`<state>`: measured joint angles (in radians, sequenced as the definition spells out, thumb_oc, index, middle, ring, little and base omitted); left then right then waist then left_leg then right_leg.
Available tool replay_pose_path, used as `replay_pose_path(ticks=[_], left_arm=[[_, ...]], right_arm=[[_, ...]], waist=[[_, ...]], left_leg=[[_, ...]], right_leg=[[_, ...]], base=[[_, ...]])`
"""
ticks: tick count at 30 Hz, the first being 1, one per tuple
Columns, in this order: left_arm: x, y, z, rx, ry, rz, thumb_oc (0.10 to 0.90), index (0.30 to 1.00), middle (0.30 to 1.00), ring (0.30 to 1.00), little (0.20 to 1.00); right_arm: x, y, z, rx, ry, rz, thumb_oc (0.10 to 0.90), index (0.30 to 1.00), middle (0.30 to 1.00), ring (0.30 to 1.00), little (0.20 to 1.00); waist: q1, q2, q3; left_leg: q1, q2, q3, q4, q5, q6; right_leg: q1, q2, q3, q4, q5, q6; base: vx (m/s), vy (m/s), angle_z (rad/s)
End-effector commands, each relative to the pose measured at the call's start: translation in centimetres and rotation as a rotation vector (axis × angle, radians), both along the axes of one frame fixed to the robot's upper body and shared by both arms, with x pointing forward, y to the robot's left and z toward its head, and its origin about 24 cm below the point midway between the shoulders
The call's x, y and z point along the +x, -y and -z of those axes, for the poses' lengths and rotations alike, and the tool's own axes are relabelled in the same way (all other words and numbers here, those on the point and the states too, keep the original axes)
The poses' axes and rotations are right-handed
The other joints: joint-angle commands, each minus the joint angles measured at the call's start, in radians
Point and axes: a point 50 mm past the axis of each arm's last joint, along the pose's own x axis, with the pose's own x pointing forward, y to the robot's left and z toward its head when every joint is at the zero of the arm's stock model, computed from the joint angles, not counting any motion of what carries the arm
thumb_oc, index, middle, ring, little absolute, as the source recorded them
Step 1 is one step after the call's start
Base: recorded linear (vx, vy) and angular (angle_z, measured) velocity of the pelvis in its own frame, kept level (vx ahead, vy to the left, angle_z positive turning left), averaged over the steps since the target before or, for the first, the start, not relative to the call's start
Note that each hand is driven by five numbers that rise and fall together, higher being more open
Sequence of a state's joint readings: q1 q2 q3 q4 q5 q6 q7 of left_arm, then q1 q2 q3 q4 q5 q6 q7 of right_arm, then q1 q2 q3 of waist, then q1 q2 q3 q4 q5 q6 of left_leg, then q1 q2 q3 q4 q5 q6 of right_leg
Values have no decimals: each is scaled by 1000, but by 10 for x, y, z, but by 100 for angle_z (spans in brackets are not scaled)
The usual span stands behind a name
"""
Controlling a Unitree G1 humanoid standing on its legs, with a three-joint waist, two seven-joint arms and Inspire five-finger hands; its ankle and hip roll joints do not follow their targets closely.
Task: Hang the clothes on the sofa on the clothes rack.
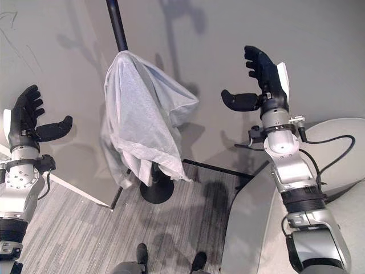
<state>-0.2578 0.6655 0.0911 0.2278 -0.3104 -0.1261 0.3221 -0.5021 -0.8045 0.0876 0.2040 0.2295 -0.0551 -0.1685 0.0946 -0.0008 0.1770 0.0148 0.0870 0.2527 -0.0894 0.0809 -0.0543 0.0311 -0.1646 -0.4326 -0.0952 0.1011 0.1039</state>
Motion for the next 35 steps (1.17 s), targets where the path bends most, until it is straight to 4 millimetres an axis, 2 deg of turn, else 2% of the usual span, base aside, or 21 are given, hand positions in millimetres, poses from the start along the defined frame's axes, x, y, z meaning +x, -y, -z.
replay_pose_path(ticks=[1,2,4,7,11,12,13,15,16,17,18,19,20,21,22,23,25,26,27,29,35], left_arm=[[-16,-23,-59,120,252,-73,800,900,900,900,900],[-16,-23,-59,121,250,-72,800,900,900,900,900],[-32,-29,-45,117,225,-95,800,900,900,900,900],[-44,-31,-30,99,178,-78,800,900,900,900,900],[-67,-28,44,-89,-43,-46,800,900,900,900,900],[-68,-28,44,-90,-46,-46,800,900,900,900,900],[-78,-16,77,-172,-142,-20,800,900,900,900,900],[-89,-3,109,-284,-231,-11,800,900,900,900,900],[-89,-3,110,-284,-231,-10,800,900,900,900,900],[-98,9,136,-345,-324,-4,800,900,900,900,900],[-102,15,149,-394,-360,-7,800,900,900,900,900],[-102,15,149,-395,-360,-6,800,900,900,900,900],[-108,30,172,-430,-458,17,800,900,900,900,900],[-108,30,172,-429,-458,17,800,900,900,900,900],[-116,41,194,-407,-590,40,800,900,900,900,900],[-115,41,194,-406,-589,41,800,900,900,900,900],[-124,53,220,-431,-716,51,800,900,900,900,900],[-138,63,245,-417,-874,60,800,900,900,900,900],[-138,64,245,-417,-873,61,800,900,900,900,900],[-155,76,269,-457,-1010,47,800,900,900,900,900],[-166,91,287,-469,-1150,98,800,900,900,900,900]], right_arm=[[-22,3,-39,-55,229,-15,800,900,900,900,900],[-23,3,-38,-54,227,-14,800,900,900,900,900],[-36,10,-9,19,159,-29,800,900,900,900,900],[-46,12,14,28,91,-25,800,900,900,900,900],[-64,4,89,184,-131,-32,800,900,900,900,900],[-64,4,90,184,-133,-32,800,900,900,900,900],[-74,-1,121,238,-239,-27,800,900,900,900,900],[-85,-6,152,294,-350,-18,800,900,900,900,900],[-85,-6,152,294,-351,-18,800,900,900,900,900],[-96,-14,183,365,-463,-16,800,900,900,900,900],[-104,-17,198,386,-524,-7,800,900,900,900,900],[-104,-17,198,386,-524,-6,800,900,900,900,900],[-119,-21,229,421,-648,32,800,900,900,900,900],[-119,-21,229,421,-647,33,800,900,900,900,900],[-135,-21,260,434,-781,98,800,900,900,900,900],[-135,-21,260,434,-780,98,800,900,900,900,900],[-149,-21,287,459,-898,177,800,900,900,900,900],[-169,-22,312,474,-1019,277,800,900,900,900,900],[-169,-21,312,474,-1017,277,800,900,900,900,900],[-187,-24,330,504,-1111,351,800,900,900,900,900],[-216,-32,350,624,-1225,425,800,900,900,900,900]], waist=[[-10,-34,-113],[-9,-35,-115],[-14,-32,-114],[-17,-29,-112],[-23,-20,-107],[-24,-19,-110],[-27,-18,-107],[-31,-16,-106],[-31,-15,-107],[-33,-14,-103],[-34,-11,-104],[-34,-12,-101],[-37,-10,-98],[-37,-10,-98],[-40,-10,-96],[-40,-10,-96],[-44,-9,-92],[-50,-7,-90],[-49,-7,-89],[-57,-7,-91],[-74,-11,-100]], left_leg=[[66,2,22,2,-131,-40],[67,2,21,2,-131,-40],[73,4,24,2,-131,-39],[76,4,27,2,-130,-37],[82,-1,36,2,-130,-31],[82,-1,36,2,-130,-31],[82,-4,34,2,-130,-30],[84,-6,32,2,-131,-27],[84,-6,32,2,-131,-27],[85,-8,30,2,-130,-24],[94,-5,21,2,-146,-30],[86,-8,30,2,-129,-24],[96,-5,20,2,-144,-29],[96,-5,20,2,-144,-29],[94,-4,19,2,-142,-29],[94,-4,18,2,-142,-29],[90,-4,17,2,-138,-29],[88,-5,17,2,-136,-29],[88,-4,18,2,-136,-29],[89,-6,18,2,-136,-29],[99,-7,27,2,-140,-30]], right_leg=[[107,-50,-29,8,-98,66],[107,-50,-29,8,-98,66],[115,-51,-34,8,-99,63],[118,-53,-40,8,-96,63],[126,-67,-56,8,-86,60],[126,-67,-57,8,-86,60],[131,-71,-62,8,-84,58],[136,-73,-65,8,-84,55],[136,-73,-66,8,-84,55],[135,-74,-63,8,-84,53],[143,-69,-53,8,-98,58],[136,-73,-64,8,-85,52],[144,-67,-53,8,-96,58],[144,-67,-53,8,-96,58],[142,-66,-54,8,-96,57],[142,-66,-54,8,-96,57],[138,-65,-52,8,-95,56],[136,-63,-50,8,-95,56],[136,-63,-50,8,-95,56],[136,-62,-50,8,-95,56],[139,-62,-43,8,-94,58]], base=[[-41,-16,-1],[-36,-14,3],[-31,-8,4],[-53,-3,-6],[-68,3,-5],[-55,10,0],[-42,16,5],[-41,20,5],[-41,26,10],[21,13,10],[-41,22,8],[16,-2,3],[-31,2,2],[2,-9,6],[-28,-2,6],[-46,-6,5],[-51,-14,2],[-46,-14,0],[-32,-6,-1],[0,0,0],[5,-4,-1]])
